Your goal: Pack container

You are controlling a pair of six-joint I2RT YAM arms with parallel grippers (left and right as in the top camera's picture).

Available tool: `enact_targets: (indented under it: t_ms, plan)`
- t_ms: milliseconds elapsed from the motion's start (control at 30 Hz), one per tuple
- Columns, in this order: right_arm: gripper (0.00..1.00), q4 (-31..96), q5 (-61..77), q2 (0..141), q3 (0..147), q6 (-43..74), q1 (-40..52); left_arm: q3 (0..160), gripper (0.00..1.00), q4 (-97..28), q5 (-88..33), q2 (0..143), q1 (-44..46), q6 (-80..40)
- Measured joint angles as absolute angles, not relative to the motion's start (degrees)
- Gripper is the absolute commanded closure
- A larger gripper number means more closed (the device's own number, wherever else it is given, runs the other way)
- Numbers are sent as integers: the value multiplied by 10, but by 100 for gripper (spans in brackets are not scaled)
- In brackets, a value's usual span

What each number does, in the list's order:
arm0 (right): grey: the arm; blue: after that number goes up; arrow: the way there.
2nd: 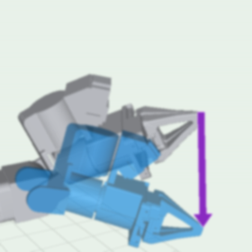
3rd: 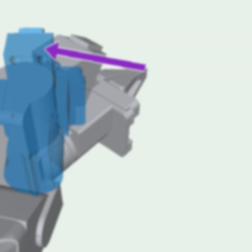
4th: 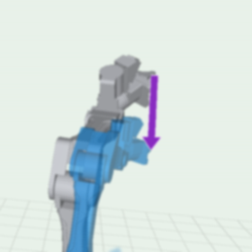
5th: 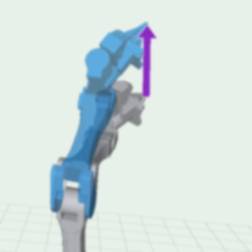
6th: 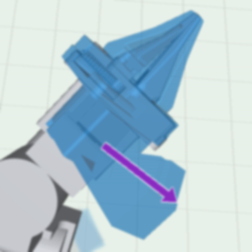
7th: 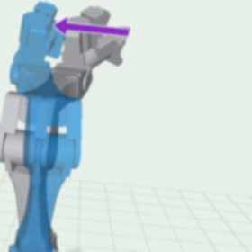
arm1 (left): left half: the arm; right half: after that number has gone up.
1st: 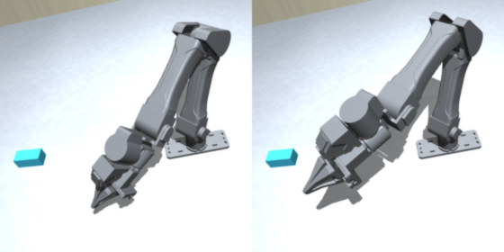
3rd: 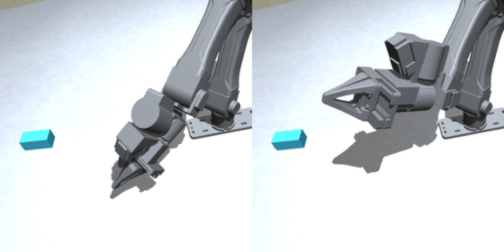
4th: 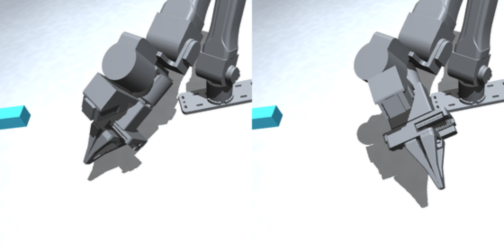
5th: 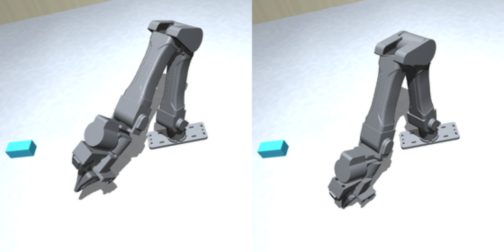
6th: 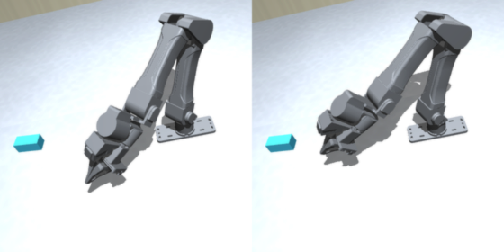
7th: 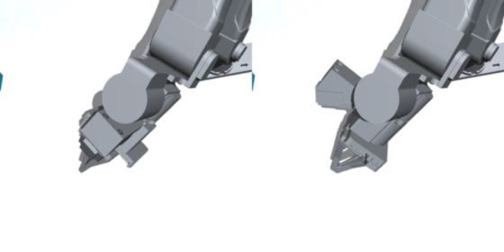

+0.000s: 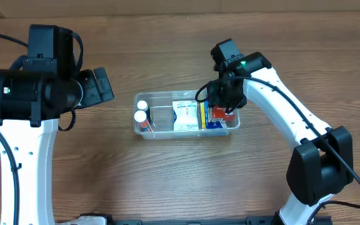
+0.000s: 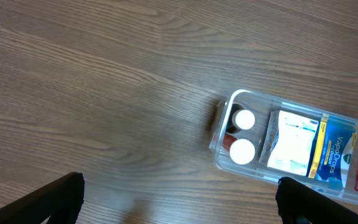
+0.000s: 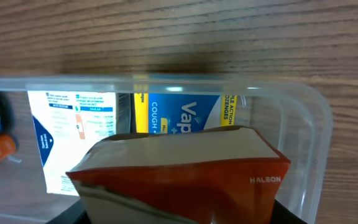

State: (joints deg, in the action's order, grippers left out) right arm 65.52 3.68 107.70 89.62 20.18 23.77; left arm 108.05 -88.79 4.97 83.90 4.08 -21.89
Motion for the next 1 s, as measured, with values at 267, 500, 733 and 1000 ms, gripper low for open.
enact_targets:
  t_ms: [267, 500, 733, 1000]
  plan:
    - [50, 607, 32, 1077, 862, 223, 238, 1080, 0, -889, 50, 839, 41, -219]
    - [0, 518, 31, 1078, 769, 222, 240, 1080, 0, -892, 50, 839, 41, -219]
    - [0, 564, 5, 1053, 814, 222, 240, 1080, 0, -892, 50, 839, 41, -219]
    - [0, 579, -135, 782, 905, 173, 240, 1080, 0, -892, 50, 839, 41, -219]
